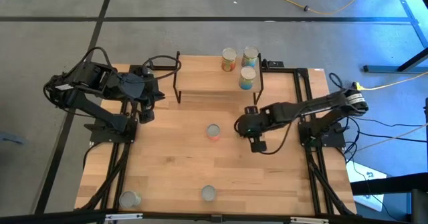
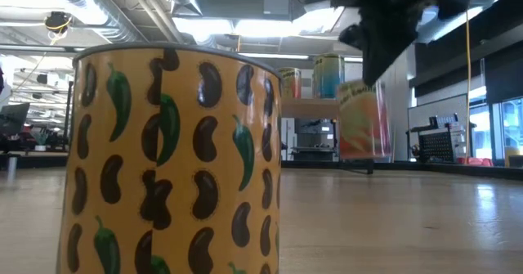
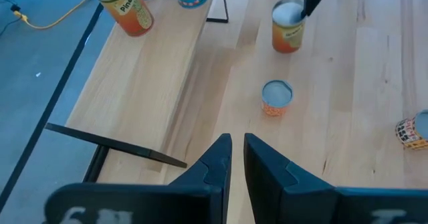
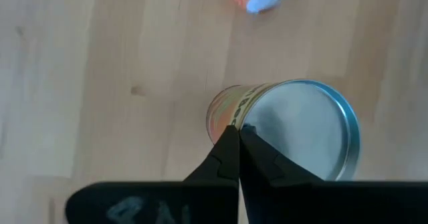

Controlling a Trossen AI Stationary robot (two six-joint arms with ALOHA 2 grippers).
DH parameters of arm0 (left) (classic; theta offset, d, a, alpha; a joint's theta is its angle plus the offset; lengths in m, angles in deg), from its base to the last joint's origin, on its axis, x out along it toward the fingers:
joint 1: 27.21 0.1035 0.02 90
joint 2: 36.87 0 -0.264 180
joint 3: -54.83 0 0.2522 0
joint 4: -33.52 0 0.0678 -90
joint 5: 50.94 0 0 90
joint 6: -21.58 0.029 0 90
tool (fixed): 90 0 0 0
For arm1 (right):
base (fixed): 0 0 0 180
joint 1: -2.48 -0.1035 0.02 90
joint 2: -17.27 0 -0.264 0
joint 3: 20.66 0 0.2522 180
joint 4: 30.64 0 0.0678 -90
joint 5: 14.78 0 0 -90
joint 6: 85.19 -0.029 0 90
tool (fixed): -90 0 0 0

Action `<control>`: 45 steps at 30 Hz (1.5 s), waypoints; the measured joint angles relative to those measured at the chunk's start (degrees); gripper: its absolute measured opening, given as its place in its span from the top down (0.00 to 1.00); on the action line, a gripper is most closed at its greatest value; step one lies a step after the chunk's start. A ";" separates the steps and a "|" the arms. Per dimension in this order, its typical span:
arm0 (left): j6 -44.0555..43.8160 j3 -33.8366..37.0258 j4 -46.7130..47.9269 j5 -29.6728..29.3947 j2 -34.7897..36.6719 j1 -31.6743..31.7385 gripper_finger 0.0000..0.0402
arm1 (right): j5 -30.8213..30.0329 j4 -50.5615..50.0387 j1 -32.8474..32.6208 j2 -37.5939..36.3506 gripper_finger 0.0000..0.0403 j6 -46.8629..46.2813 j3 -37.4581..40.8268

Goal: Pick and place cans onto a shelf
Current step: Put the canned green beans on the shelf

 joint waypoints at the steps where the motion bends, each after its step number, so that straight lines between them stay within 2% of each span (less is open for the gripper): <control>1: 0.00 0.00 0.00 0.01 0.00 0.01 0.92 | 0.24 -0.02 -0.02 0.86 1.00 0.18 0.00; 13: 0.02 0.00 0.00 0.02 0.00 0.01 0.92 | 1.72 1.62 -0.07 6.54 0.99 3.00 -0.13; 25: 0.74 0.00 0.00 2.44 0.00 -0.01 0.92 | 1.62 1.09 -0.07 6.65 0.84 2.63 -0.73; 34: 0.94 0.00 0.02 2.43 0.00 -0.01 0.92 | 1.68 -1.41 -0.07 6.73 0.83 2.99 -9.84; 45: 1.14 0.00 0.07 1.38 -0.09 0.01 0.92 | 1.51 -9.80 -0.07 6.71 0.83 2.52 -19.80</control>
